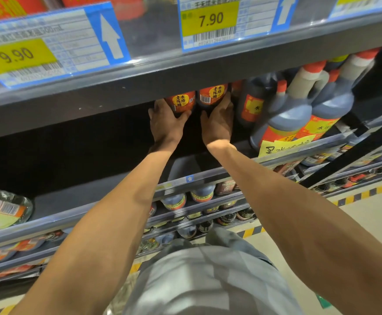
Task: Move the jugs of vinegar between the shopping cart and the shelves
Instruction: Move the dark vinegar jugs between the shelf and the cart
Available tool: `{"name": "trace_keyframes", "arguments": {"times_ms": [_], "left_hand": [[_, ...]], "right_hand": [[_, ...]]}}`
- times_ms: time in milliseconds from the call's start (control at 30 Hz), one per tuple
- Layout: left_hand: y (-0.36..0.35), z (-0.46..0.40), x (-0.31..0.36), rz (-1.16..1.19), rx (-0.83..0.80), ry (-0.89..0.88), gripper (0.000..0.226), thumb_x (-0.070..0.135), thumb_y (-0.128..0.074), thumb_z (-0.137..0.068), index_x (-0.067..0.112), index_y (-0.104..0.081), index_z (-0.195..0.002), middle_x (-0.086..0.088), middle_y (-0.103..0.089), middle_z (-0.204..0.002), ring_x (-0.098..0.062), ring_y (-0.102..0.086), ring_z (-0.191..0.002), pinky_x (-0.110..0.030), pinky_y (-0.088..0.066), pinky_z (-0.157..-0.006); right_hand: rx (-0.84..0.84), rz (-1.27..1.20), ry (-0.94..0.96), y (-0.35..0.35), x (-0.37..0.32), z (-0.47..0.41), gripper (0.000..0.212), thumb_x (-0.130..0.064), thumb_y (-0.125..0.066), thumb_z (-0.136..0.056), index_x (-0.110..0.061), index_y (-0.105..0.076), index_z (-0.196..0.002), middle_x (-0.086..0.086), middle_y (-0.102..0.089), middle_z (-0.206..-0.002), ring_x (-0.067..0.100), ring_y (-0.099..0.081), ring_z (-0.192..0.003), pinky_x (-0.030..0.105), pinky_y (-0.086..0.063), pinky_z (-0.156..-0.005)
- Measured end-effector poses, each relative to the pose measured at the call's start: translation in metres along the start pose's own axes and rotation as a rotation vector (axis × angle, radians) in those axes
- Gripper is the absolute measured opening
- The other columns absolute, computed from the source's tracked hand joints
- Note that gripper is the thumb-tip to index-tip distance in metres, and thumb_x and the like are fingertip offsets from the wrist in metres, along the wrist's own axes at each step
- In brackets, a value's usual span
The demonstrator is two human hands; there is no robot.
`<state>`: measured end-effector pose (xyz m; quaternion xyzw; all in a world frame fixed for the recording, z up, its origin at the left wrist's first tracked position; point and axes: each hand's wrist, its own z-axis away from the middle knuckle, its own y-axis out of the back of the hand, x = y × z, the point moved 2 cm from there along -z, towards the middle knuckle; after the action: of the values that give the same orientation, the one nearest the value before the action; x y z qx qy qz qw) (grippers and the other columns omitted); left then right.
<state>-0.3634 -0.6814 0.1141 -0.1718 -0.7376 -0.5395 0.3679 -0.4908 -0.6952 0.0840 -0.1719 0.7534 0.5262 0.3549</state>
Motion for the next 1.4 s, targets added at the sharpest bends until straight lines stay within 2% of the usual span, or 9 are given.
{"name": "trace_keyframes", "arguments": {"times_ms": [100,367,567,700,833,933,1100,1233,1400], "left_hand": [[0.0,0.001,0.003,-0.003,0.015,0.004,0.074,0.039,-0.08,-0.084,0.013,-0.039,-0.141,-0.01,-0.051,-0.143,-0.029,-0.044,-0.135,-0.044,-0.043,-0.106],[-0.002,0.002,0.004,0.033,0.038,0.026,0.079,0.037,-0.081,-0.082,0.014,-0.038,-0.144,-0.008,-0.051,-0.146,-0.03,-0.044,-0.138,-0.049,-0.043,-0.11],[0.001,0.013,-0.007,0.069,-0.046,-0.004,0.095,0.025,-0.081,-0.085,0.01,-0.022,-0.159,-0.011,-0.034,-0.16,-0.028,-0.029,-0.15,-0.039,-0.028,-0.12],[0.013,0.022,-0.012,-0.039,-0.096,0.005,0.093,0.02,-0.077,-0.088,0.017,-0.018,-0.16,-0.008,-0.034,-0.161,-0.029,-0.03,-0.149,-0.045,-0.031,-0.121],[0.035,0.039,-0.014,-0.224,-0.141,-0.012,0.08,0.021,-0.073,-0.091,0.023,-0.028,-0.157,-0.008,-0.038,-0.157,-0.032,-0.034,-0.146,-0.049,-0.038,-0.116],[0.06,0.061,-0.015,-0.399,-0.144,0.001,0.075,0.026,-0.07,-0.093,0.024,-0.03,-0.156,-0.009,-0.04,-0.153,-0.031,-0.037,-0.141,-0.048,-0.042,-0.111],[0.112,0.125,-0.028,-0.575,0.091,-0.045,0.063,0.033,-0.072,-0.089,0.021,-0.047,-0.146,-0.008,-0.052,-0.141,-0.032,-0.051,-0.127,-0.048,-0.046,-0.102],[0.153,0.186,-0.053,-0.577,0.186,-0.012,0.066,0.033,-0.075,-0.086,0.017,-0.049,-0.145,-0.007,-0.053,-0.144,-0.029,-0.049,-0.134,-0.048,-0.041,-0.111],[0.205,0.293,-0.091,-0.584,0.318,0.158,0.062,0.03,-0.076,-0.088,0.011,-0.053,-0.142,-0.009,-0.049,-0.15,-0.032,-0.048,-0.137,-0.049,-0.043,-0.109]], "right_hand": [[-0.039,-0.016,0.007,0.003,0.0,-0.001,0.083,-0.023,-0.065,-0.097,0.0,-0.015,-0.159,0.025,-0.035,-0.157,0.038,-0.038,-0.145,0.044,-0.034,-0.12],[-0.126,0.023,0.009,0.012,-0.001,0.002,0.086,-0.022,-0.062,-0.099,0.0,-0.007,-0.161,0.024,-0.028,-0.161,0.036,-0.036,-0.147,0.04,-0.033,-0.12],[-0.243,0.014,-0.013,0.023,0.0,0.006,0.093,-0.019,-0.066,-0.097,0.002,-0.001,-0.16,0.023,-0.018,-0.165,0.035,-0.024,-0.153,0.039,-0.024,-0.124],[-0.309,0.052,-0.002,0.031,-0.004,0.01,0.098,-0.023,-0.072,-0.093,-0.003,-0.005,-0.161,0.022,-0.024,-0.162,0.038,-0.031,-0.149,0.043,-0.03,-0.119],[-0.418,0.163,0.051,0.044,-0.012,0.018,0.087,-0.026,-0.078,-0.088,-0.008,-0.025,-0.154,0.019,-0.035,-0.154,0.04,-0.041,-0.14,0.046,-0.039,-0.112],[-0.491,0.282,0.176,0.055,-0.019,0.033,0.088,-0.029,-0.078,-0.088,-0.012,-0.024,-0.156,0.017,-0.035,-0.156,0.04,-0.041,-0.141,0.048,-0.041,-0.112],[-0.506,0.441,0.581,0.078,-0.039,0.085,0.076,-0.036,-0.071,-0.093,-0.012,-0.031,-0.153,0.018,-0.051,-0.142,0.04,-0.052,-0.127,0.049,-0.048,-0.099],[-0.528,0.4,0.839,0.091,-0.064,0.139,0.083,-0.034,-0.075,-0.09,-0.011,-0.03,-0.156,0.016,-0.052,-0.139,0.036,-0.055,-0.123,0.046,-0.049,-0.093],[-0.616,0.292,1.137,0.089,-0.089,0.226,0.079,-0.026,-0.078,-0.089,-0.005,-0.038,-0.153,0.015,-0.053,-0.141,0.035,-0.053,-0.126,0.045,-0.046,-0.101]]}}
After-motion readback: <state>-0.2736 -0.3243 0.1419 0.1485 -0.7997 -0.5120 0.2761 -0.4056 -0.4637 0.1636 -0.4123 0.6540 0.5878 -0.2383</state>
